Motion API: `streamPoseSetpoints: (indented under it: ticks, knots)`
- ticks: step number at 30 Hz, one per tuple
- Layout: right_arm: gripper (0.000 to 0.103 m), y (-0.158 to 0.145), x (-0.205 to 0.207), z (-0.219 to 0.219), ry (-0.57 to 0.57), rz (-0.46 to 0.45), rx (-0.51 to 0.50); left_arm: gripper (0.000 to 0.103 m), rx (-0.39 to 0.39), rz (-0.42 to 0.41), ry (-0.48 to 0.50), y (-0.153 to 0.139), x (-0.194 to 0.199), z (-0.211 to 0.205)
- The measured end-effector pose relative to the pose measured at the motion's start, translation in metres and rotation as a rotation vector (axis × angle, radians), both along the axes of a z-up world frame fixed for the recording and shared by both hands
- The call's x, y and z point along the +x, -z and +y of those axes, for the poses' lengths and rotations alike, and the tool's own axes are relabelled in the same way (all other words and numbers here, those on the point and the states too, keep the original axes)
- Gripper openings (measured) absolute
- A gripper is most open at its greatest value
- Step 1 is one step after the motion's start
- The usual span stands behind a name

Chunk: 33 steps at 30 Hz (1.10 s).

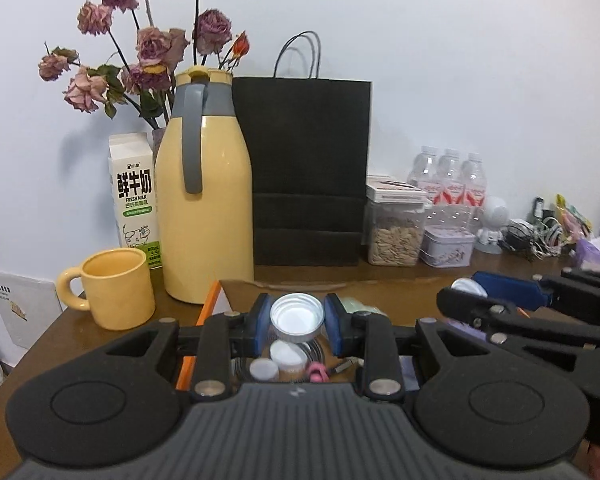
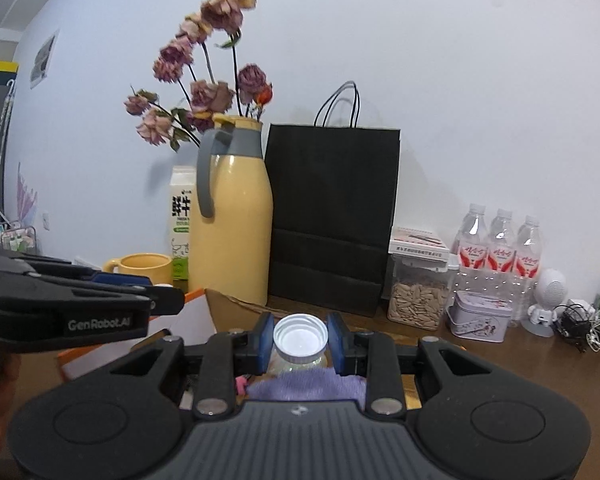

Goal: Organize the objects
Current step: 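Carry both white caps into the box and open both grippers, then lift both grippers out of the box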

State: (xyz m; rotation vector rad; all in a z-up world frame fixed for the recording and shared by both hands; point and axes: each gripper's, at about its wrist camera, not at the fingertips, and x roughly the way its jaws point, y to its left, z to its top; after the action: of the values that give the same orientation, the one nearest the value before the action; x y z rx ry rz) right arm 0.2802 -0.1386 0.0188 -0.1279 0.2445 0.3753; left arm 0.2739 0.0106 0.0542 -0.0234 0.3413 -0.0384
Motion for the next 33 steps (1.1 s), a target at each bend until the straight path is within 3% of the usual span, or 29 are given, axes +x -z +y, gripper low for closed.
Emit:
streamPoseSetpoints:
  ticks: [11, 13, 14, 15, 16, 18, 20, 33]
  knots:
    - [0.028, 0.017, 0.042, 0.008, 0.005, 0.091, -0.005, 0.033, -0.01, 0.069, -0.012, 0.018, 0.042, 0.008]
    - [0.04, 0.018, 0.041, 0.006, 0.013, 0.099, -0.002, 0.061, -0.011, 0.068, -0.02, 0.02, 0.042, 0.01]
    - [0.057, 0.017, 0.041, 0.004, 0.016, 0.102, 0.0, 0.071, -0.01, 0.06, -0.033, 0.02, 0.041, 0.011]
    - [0.07, 0.017, 0.04, 0.002, 0.021, 0.104, 0.002, 0.088, -0.01, 0.052, -0.048, 0.02, 0.04, 0.012]
    - [0.074, 0.017, 0.038, 0.0, 0.032, 0.1, 0.007, 0.103, -0.013, 0.042, -0.066, 0.019, 0.039, 0.013]
    - [0.089, 0.015, 0.037, -0.003, 0.036, 0.093, 0.014, 0.103, -0.027, 0.025, -0.078, 0.018, 0.038, 0.015]
    - [0.094, 0.013, 0.035, -0.006, 0.039, 0.084, 0.03, 0.103, -0.025, 0.028, -0.083, 0.017, 0.038, 0.015]
    - [0.094, 0.009, 0.027, -0.009, 0.037, 0.06, 0.031, 0.103, -0.024, 0.012, -0.079, 0.013, 0.032, 0.013]
